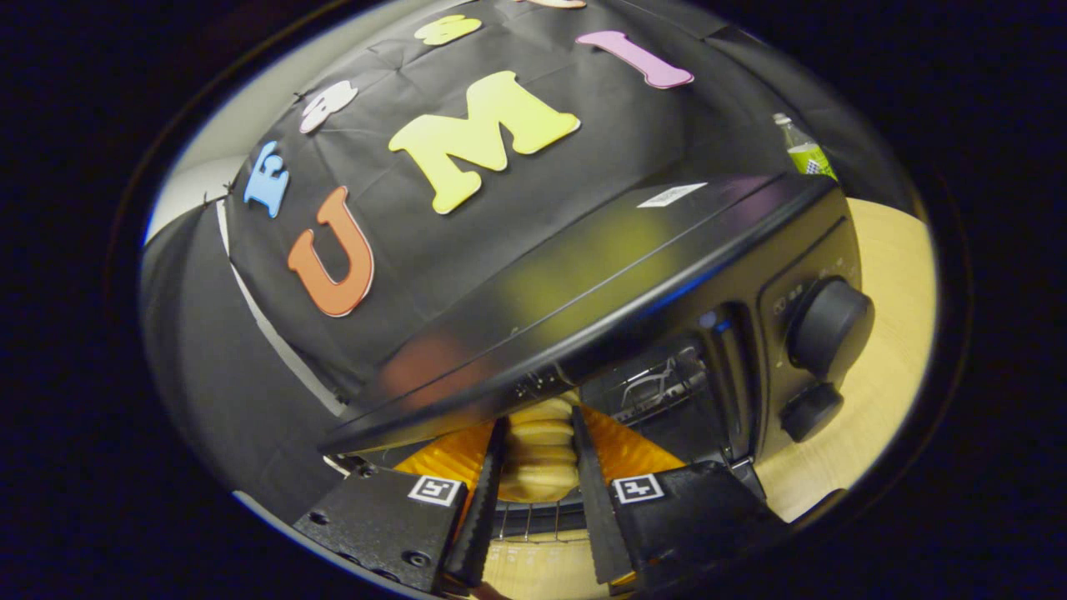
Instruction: Open the toaster oven, put the food inside, and close the toaster oven door.
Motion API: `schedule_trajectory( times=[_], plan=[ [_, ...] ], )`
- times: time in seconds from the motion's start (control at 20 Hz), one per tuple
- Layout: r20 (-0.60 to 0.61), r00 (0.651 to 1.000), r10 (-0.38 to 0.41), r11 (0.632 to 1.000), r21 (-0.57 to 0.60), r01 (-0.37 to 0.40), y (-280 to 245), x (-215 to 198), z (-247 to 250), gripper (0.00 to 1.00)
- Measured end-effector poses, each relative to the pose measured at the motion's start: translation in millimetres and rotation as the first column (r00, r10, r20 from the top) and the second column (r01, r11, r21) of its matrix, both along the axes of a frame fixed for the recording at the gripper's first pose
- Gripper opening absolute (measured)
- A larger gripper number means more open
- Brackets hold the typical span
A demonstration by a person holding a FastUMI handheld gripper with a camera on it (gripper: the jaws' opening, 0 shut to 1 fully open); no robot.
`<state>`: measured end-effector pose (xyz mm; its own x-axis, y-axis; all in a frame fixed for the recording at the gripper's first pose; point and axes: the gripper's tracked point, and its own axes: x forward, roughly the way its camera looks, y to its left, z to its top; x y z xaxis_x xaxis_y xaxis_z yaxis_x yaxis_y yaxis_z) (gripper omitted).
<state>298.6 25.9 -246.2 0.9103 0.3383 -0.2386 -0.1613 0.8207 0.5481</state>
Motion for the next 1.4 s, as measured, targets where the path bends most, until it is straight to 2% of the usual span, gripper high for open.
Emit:
schedule_trajectory(
  times=[0.25,0.3,0.5,0.8,1.0,1.15,1.3,1.4],
  plan=[
    [0.000,0.999,-0.042,0.998,-0.056,0.042,-7,9,-12,0.58],
    [0.014,0.999,-0.030,0.998,-0.052,0.030,-4,9,-10,0.60],
    [0.041,0.999,-0.030,0.993,-0.110,0.035,-4,3,-5,1.00],
    [0.001,1.000,-0.029,0.994,-0.102,0.029,-5,-42,-1,1.00],
    [0.020,0.998,-0.051,0.998,-0.046,0.052,-8,-82,7,1.00],
    [0.024,0.997,-0.078,0.994,-0.079,0.079,-16,-102,4,1.00],
    [-0.010,0.998,-0.063,0.996,-0.070,0.062,-12,-126,-3,1.00],
    [-0.008,0.997,-0.071,0.990,-0.123,0.069,-17,-138,-7,1.00]
  ],
)
